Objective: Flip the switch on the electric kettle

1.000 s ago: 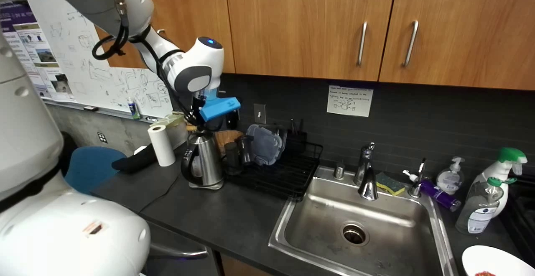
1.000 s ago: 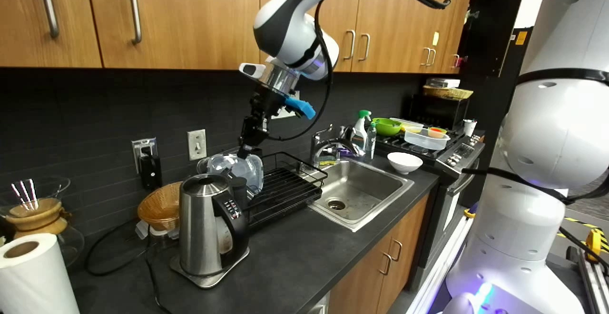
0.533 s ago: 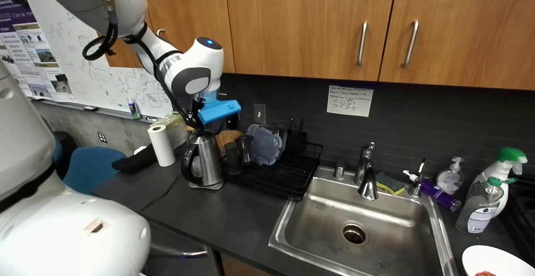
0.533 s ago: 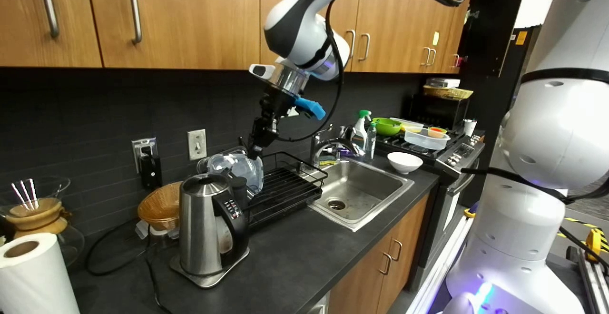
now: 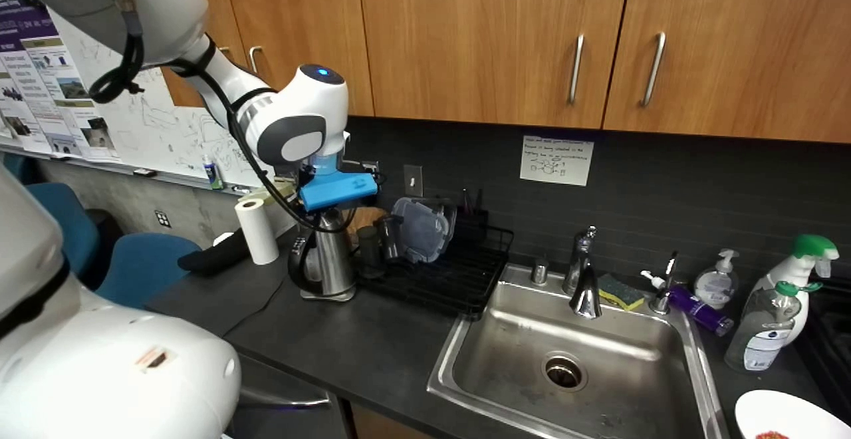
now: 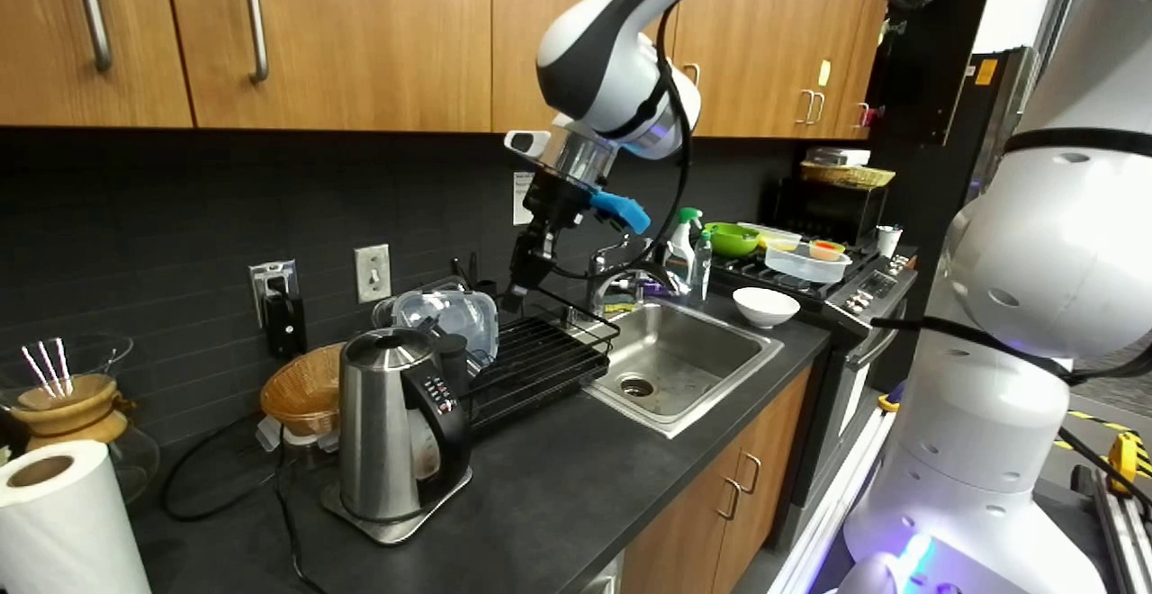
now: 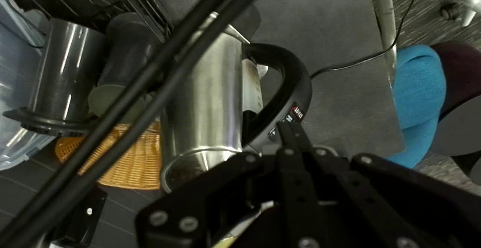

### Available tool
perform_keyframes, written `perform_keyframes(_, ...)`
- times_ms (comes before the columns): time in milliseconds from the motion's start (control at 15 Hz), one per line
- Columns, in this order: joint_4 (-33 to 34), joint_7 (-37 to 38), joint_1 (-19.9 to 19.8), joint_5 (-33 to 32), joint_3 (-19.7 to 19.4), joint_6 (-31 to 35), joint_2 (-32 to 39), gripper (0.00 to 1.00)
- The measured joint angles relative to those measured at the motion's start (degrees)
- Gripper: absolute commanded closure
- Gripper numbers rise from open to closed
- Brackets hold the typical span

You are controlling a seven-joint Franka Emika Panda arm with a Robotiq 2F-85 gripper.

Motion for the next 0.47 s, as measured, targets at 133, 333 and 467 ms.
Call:
perform_keyframes(133,-1.9,3.1,0.3,-0.8,-0.5,0.3,-1.9,0.73)
perform_keyframes(333,-3.7,4.8,1.5,-0.9,-1.4,1.0,-4.3,0.81)
perform_keyframes(467,-4.2,5.0,2.0,-0.9,-1.7,1.1,-5.2,0.73)
